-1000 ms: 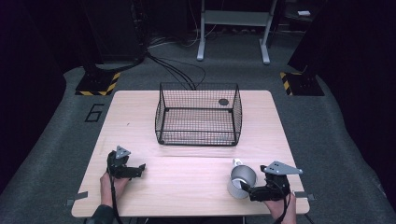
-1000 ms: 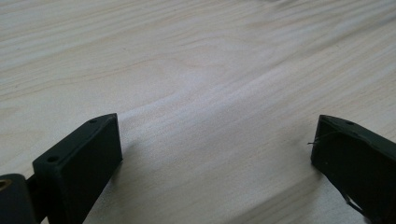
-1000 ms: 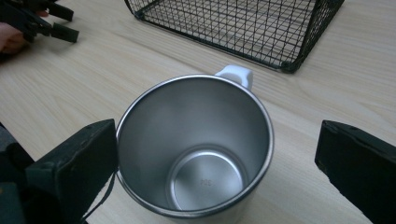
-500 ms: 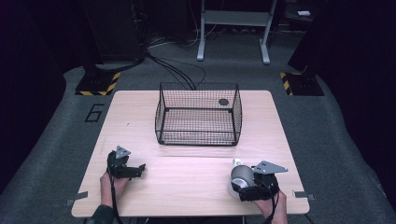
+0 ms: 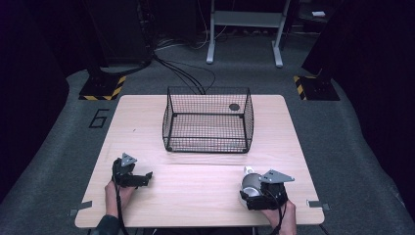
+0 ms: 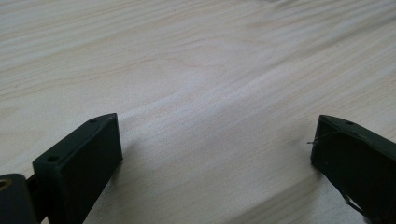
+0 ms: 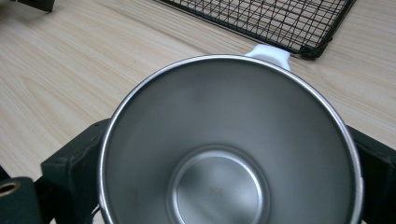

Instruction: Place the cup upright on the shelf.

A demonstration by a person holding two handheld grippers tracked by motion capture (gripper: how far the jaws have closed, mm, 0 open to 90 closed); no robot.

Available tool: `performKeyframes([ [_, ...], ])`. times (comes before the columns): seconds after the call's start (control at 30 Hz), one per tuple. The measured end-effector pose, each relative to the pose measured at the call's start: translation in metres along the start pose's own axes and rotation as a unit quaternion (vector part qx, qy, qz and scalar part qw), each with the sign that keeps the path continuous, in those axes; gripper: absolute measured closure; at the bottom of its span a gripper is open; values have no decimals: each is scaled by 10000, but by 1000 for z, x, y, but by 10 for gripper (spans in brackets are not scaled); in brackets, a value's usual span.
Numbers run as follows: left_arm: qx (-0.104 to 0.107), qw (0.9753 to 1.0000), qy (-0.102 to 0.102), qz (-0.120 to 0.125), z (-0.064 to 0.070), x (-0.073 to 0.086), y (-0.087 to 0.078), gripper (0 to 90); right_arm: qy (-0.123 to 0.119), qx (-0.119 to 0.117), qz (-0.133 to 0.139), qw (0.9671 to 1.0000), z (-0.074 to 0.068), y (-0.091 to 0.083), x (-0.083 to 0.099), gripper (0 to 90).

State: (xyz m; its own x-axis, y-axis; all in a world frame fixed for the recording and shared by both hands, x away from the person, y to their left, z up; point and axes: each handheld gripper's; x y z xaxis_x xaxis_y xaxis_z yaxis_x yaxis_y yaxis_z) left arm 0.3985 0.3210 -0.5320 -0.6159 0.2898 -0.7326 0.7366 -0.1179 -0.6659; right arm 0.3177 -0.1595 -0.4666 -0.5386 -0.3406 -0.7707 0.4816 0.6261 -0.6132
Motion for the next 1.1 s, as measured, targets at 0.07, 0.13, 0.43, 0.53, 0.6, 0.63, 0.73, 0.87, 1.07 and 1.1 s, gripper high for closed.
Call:
performKeyframes([
  [0.07, 7, 10000, -2, -4, 0, 0, 0, 17, 28, 17, 26, 10000, 0, 1, 1, 34],
  [0.13, 7, 10000, -5, -4, 0, 0, 0, 17, 47, 45, -33, 10000, 0, 4, 3, 34],
  [0.43, 44, 10000, 18, -59, -1, 0, -1, 17, -59, 179, 12, 9998, -1, 8, 7, 62],
  [0.53, 1, 10000, 1, -5, 0, 0, 0, 17, -46, 154, 46, 9999, 0, 8, 6, 64],
  [0.6, 12, 10000, 1, -25, 0, 0, 0, 17, -40, 116, 75, 9999, 1, 6, 6, 65],
  [0.63, 27, 10000, 9, -37, 0, 0, 0, 17, -66, 128, 126, 9998, 1, 5, 6, 65],
  [0.73, 1, 10000, -1, -3, 0, 0, 0, 17, -70, 146, 234, 9996, 1, 1, 3, 66],
  [0.87, 6, 10000, -3, -2, 0, 0, 0, 17, -145, 140, 254, 9995, 2, -1, -2, 66],
  [1.07, -2, 10000, 0, -1, 0, 0, 0, 17, -189, 55, 271, 9994, 2, -3, -12, 66],
  [1.1, 3, 10000, -2, -1, 0, 0, 0, 17, -230, 45, 290, 9993, 3, -3, -13, 66],
])
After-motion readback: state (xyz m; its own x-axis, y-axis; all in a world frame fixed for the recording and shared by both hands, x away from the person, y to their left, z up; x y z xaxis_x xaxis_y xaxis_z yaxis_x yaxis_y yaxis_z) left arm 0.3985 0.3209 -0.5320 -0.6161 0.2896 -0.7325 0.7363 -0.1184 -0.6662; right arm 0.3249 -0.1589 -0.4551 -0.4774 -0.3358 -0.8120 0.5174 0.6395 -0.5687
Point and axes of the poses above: each handheld gripper's, and its own axes: y roughly forward along the jaws, x roughly out of its underside, z roughly to its right, and after that the axes turned 11 degrees about -x, right-handed
